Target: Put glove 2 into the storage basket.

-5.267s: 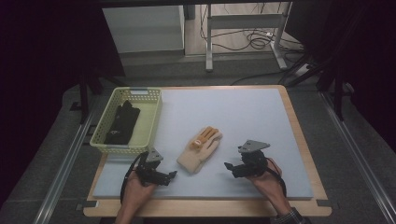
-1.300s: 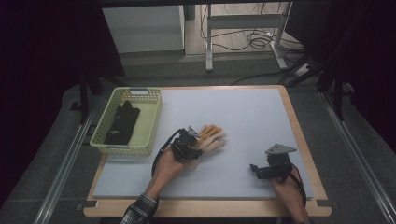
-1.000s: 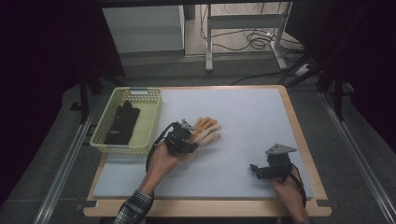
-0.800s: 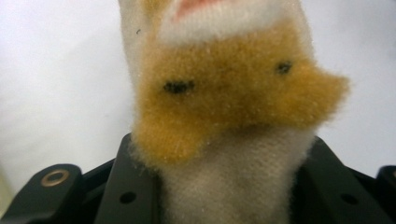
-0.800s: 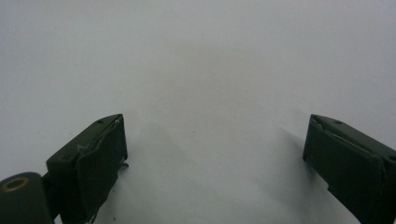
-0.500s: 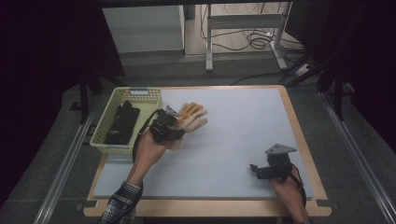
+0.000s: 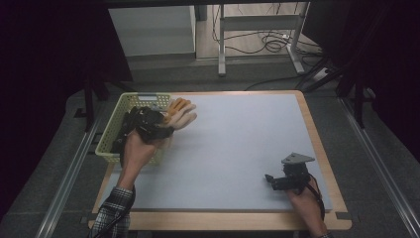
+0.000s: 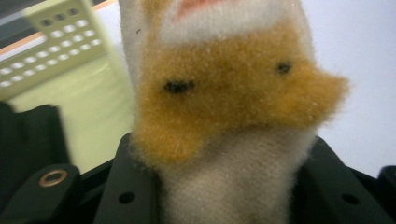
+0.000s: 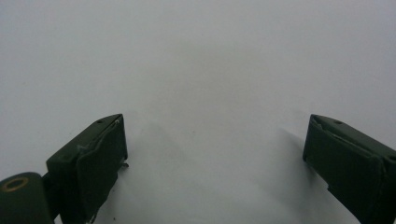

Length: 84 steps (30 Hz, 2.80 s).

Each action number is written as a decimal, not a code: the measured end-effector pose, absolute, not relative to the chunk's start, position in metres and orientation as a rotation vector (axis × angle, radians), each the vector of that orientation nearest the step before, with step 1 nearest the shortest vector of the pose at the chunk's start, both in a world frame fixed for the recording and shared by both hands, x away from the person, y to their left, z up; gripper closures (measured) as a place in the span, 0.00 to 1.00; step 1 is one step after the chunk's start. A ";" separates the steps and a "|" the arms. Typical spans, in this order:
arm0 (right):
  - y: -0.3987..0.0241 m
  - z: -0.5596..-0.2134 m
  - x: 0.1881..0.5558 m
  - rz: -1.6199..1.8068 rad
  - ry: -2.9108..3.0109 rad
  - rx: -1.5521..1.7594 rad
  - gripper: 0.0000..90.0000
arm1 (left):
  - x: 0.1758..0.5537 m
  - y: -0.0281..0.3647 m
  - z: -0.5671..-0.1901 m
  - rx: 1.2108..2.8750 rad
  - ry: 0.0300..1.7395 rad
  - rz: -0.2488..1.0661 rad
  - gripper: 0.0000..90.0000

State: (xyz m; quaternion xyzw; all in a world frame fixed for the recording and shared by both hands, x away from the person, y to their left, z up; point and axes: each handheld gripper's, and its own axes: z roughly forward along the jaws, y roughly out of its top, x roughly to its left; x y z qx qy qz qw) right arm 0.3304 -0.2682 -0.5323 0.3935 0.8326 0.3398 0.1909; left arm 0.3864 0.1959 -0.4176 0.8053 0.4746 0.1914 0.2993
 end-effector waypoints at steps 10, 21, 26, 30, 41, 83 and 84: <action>-0.268 -0.532 0.330 0.954 2.339 1.105 0.07 | 0.391 0.234 -0.415 2.086 1.350 0.540 0.67; -0.268 -0.532 0.330 0.955 2.339 1.109 0.07 | 0.408 0.266 -0.432 2.042 1.472 0.560 0.66; -0.268 -0.532 0.330 0.955 2.339 1.109 0.07 | 0.423 0.273 -0.445 2.029 1.544 0.552 0.65; -0.268 -0.532 0.330 0.955 2.339 1.109 0.07 | 0.435 0.275 -0.456 2.054 1.593 0.544 0.65; -0.268 -0.532 0.330 0.957 2.339 1.106 0.07 | 0.462 0.261 -0.487 2.154 1.663 0.461 0.63; -0.268 -0.532 0.330 0.958 2.341 1.105 0.07 | 0.457 0.297 -0.467 2.136 1.751 0.507 0.77; -0.268 -0.532 0.330 0.958 2.341 1.105 0.07 | 0.459 0.296 -0.470 2.147 1.749 0.496 0.80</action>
